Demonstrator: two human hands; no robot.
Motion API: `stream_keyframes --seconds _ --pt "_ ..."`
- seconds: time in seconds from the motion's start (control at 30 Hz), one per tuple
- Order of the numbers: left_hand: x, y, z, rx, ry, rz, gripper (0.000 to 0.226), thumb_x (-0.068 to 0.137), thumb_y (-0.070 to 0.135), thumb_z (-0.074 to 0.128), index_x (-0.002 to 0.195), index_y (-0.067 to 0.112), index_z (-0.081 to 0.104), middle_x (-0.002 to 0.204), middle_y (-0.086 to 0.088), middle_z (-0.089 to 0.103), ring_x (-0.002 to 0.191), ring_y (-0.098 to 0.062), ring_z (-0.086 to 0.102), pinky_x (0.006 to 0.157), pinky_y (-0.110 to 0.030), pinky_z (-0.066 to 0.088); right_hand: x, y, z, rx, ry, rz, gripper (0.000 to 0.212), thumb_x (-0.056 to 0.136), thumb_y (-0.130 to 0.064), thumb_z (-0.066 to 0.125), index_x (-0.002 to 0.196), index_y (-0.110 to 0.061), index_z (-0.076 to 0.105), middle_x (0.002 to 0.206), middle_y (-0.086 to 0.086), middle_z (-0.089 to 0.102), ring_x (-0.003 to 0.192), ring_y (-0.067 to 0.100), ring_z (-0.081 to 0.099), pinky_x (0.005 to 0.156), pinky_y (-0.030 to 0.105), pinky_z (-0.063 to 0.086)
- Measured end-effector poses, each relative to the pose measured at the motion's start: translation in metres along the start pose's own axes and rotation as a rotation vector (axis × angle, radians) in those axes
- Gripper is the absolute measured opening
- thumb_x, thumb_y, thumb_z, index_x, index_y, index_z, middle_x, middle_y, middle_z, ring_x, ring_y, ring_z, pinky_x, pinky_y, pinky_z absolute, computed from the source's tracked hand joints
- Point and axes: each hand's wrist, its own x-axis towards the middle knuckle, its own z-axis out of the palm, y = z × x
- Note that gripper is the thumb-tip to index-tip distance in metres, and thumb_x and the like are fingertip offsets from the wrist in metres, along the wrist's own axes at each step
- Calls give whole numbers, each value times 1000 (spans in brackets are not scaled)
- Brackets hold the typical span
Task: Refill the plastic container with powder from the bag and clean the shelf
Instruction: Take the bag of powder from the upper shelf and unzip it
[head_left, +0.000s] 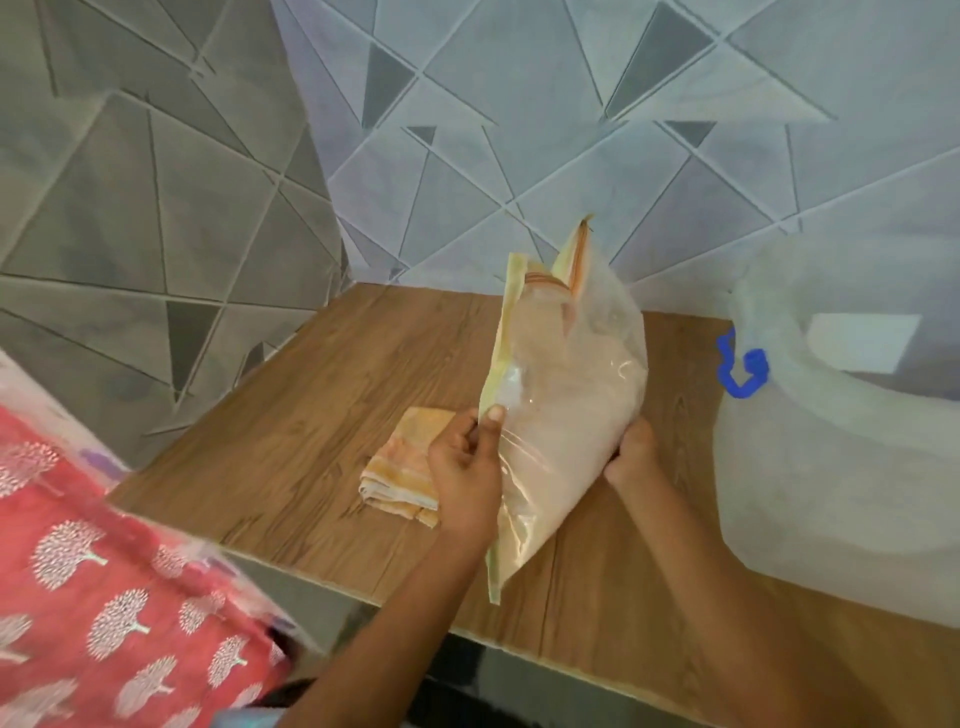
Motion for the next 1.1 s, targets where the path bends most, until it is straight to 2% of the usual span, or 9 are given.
stream_keyframes --seconds 0.1,0.27,0.33,0.43,0.57,0.63,0.8,1.0,1.1 --pt "-17 -11 -11 68 -110 -22 55 81 49 57 79 -6 59 61 -20 53 58 -21 43 54 -35 37 -7 -5 -2 -61 70 -2 31 102 -20 30 87 -19 57 69 -9 70 66 12 61 54 20 53" --pt "0 19 -30 335 -374 -56 28 88 25 57 72 3 66 69 -11 66 64 -21 59 63 -36 47 -9 -38 26 -339 204 -164 58 95 -44 35 145 -16 28 144 3 39 131 22 40 112 44 31" --pt "15 50 -36 311 -511 -157 24 93 13 47 83 15 69 87 -6 71 82 -24 65 76 -37 53 -28 -66 45 -550 214 -411 53 95 -39 39 140 -11 37 143 11 42 133 29 39 111 42 31" --pt "35 104 -26 243 -432 -76 29 96 35 42 80 24 63 82 2 67 78 -20 64 71 -31 52 -41 -105 66 -954 212 -662 48 91 -42 49 120 -4 52 125 15 57 116 34 53 94 39 42" --pt "62 150 8 695 -510 171 56 73 74 48 72 19 58 69 0 67 67 -15 65 68 -32 51 -34 -135 98 -1579 36 -499 65 84 -59 50 119 -4 55 124 18 59 116 34 56 91 36 45" --pt "70 157 23 1037 -581 248 53 73 68 56 75 14 58 71 0 65 70 -16 61 64 -28 45 -25 -134 108 -1747 -4 -472 63 83 -58 51 119 -7 56 123 14 60 115 31 57 90 34 45" --pt "84 166 17 1229 -777 250 37 83 31 62 54 15 46 47 5 53 49 -10 50 56 -24 37 -7 -135 118 -1848 28 -556 41 91 -32 43 118 -5 57 123 15 59 114 30 56 89 32 45" --pt "65 181 -16 1193 -925 514 45 87 37 57 53 14 39 45 0 39 44 -4 43 49 -8 34 14 -165 146 -1664 72 -518 41 96 -23 32 119 1 56 129 20 55 119 34 52 95 35 42" --pt "71 178 -20 1005 -1079 287 41 86 36 61 53 17 47 45 5 49 46 -3 54 42 -7 33 21 -154 154 -1612 28 -506 41 96 -25 31 112 1 58 121 20 58 113 33 54 92 34 42"
